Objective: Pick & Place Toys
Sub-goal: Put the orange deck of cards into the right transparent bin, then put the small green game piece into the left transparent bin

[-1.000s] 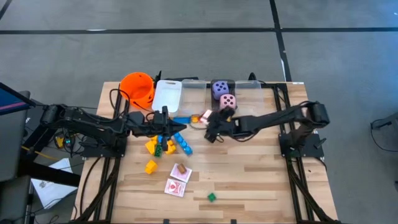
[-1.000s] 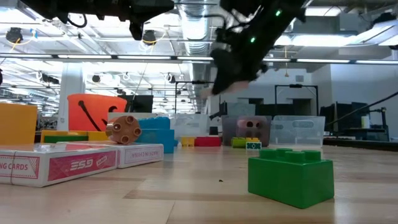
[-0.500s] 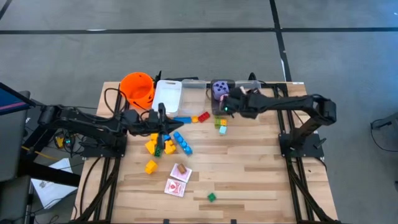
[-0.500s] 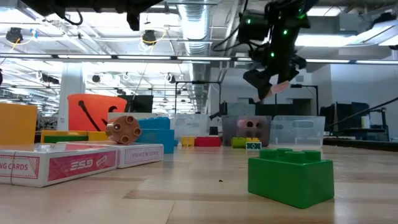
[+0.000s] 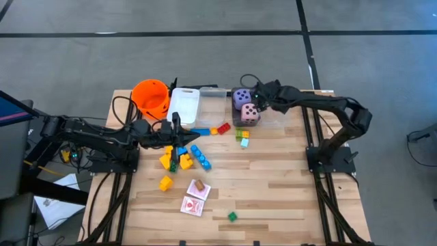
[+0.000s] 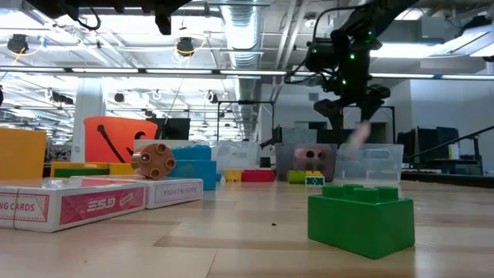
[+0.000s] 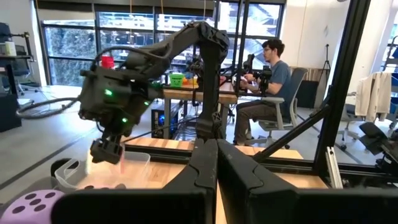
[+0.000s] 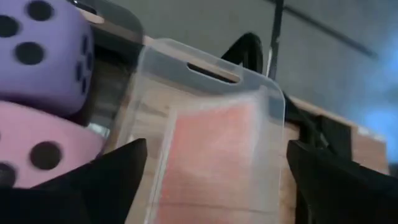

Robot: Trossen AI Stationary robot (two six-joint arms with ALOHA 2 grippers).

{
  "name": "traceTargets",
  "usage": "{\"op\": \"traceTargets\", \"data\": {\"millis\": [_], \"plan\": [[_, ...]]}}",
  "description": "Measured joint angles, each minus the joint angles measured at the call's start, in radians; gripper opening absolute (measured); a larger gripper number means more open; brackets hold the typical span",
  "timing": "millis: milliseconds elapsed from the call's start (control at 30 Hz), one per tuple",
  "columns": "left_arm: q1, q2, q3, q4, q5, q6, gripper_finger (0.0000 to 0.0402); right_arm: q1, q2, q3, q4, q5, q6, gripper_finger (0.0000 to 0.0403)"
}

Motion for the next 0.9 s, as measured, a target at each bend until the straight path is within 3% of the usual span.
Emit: {"op": "traceTargets", "data": {"millis": [200, 367, 567, 733, 833, 900], "plan": [[0.000, 0.000, 0.000, -0.015, 0.000, -0.002, 0.0000, -0.014, 0.000, 0.000, -0.009, -0.023, -0.076, 0.0343], [0.000, 0.000, 0.000, -0.029, 0.000, -0.002, 0.0000, 0.126, -0.025, 0.000, -0.062, -0.037, -0.127, 0.0350], [0.000, 0.000, 0.000, -0.032, 0.000, -0.002, 0.0000, 0.456, -0.148, 0.002, -0.165, 0.024, 0.025, 0.0380], [0.000, 0.000, 0.000, 0.015, -0.023, 0.000, 0.0000, 0.813, -0.251, -0.009, -0.307, 0.213, 0.381, 0.0398], [0.000, 0.000, 0.000, 0.037, -0.024, 0.000, 0.0000, 1.020, -0.282, -0.113, -0.244, 0.371, 0.591, 0.0398], [0.000, 0.000, 0.000, 0.042, -0.024, 0.000, 0.0000, 1.126, -0.279, -0.230, -0.060, 0.476, 0.665, 0.0399]]}}
